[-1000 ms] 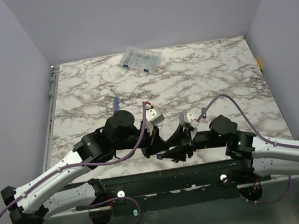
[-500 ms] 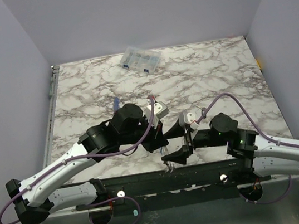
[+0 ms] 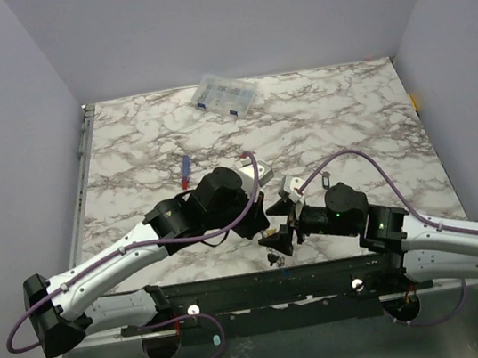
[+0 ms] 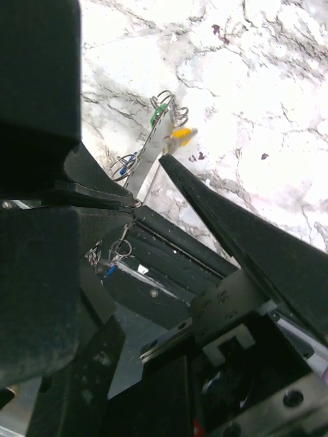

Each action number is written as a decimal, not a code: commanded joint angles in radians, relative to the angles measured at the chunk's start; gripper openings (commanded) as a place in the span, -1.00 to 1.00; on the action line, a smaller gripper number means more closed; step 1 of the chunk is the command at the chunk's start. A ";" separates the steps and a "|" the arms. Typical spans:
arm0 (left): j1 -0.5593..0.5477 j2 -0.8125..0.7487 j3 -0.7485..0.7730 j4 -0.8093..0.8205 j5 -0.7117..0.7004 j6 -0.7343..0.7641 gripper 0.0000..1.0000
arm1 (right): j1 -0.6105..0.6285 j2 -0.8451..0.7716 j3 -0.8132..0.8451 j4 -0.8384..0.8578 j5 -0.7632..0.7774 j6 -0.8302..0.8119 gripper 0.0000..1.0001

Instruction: Put the keys on the keyring

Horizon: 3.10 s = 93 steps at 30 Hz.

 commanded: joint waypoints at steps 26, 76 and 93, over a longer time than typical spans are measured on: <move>0.038 0.184 0.027 0.120 0.017 -0.044 -1.00 | 0.006 -0.013 -0.269 0.247 0.290 0.065 0.21; 0.154 0.217 0.063 -0.147 0.291 -0.088 -1.00 | 0.017 0.131 -0.336 0.578 -0.025 -0.154 -0.53; 0.157 0.241 0.060 -0.134 0.317 -0.088 -1.00 | 0.018 0.088 -0.351 0.620 -0.072 -0.160 -0.99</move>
